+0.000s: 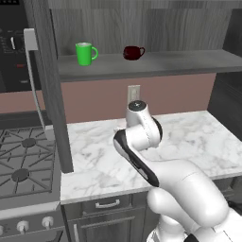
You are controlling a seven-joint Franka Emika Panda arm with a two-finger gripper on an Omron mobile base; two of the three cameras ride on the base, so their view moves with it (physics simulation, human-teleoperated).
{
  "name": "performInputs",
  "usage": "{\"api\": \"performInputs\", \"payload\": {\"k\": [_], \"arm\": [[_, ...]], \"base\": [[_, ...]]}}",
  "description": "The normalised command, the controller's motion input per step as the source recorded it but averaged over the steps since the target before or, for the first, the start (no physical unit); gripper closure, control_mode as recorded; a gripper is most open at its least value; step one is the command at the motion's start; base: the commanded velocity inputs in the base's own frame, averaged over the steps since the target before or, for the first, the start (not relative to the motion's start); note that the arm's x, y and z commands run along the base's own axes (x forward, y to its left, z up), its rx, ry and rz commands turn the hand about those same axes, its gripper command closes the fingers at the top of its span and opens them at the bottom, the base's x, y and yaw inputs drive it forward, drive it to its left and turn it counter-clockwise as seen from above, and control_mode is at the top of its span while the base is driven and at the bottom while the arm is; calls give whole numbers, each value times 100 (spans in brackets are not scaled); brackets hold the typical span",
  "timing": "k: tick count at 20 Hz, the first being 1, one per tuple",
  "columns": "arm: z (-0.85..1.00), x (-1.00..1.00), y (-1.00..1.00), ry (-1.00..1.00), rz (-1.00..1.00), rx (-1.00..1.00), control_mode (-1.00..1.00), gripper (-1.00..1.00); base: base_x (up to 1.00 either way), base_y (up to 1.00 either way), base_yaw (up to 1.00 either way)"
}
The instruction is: Pick the mug on the counter and place it in the cabinet with the handle facing the right, like the mugs already inside.
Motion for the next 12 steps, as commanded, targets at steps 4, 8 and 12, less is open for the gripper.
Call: {"api": "performInputs", "payload": {"k": [4,8,12], "arm": [[-23,33,0,0,-5,0,-100,-100],[-28,37,3,0,-3,0,-100,-100],[-27,33,11,0,-1,0,-100,-100]], "base": [[0,0,0],[0,0,0],[0,0,0]]}}
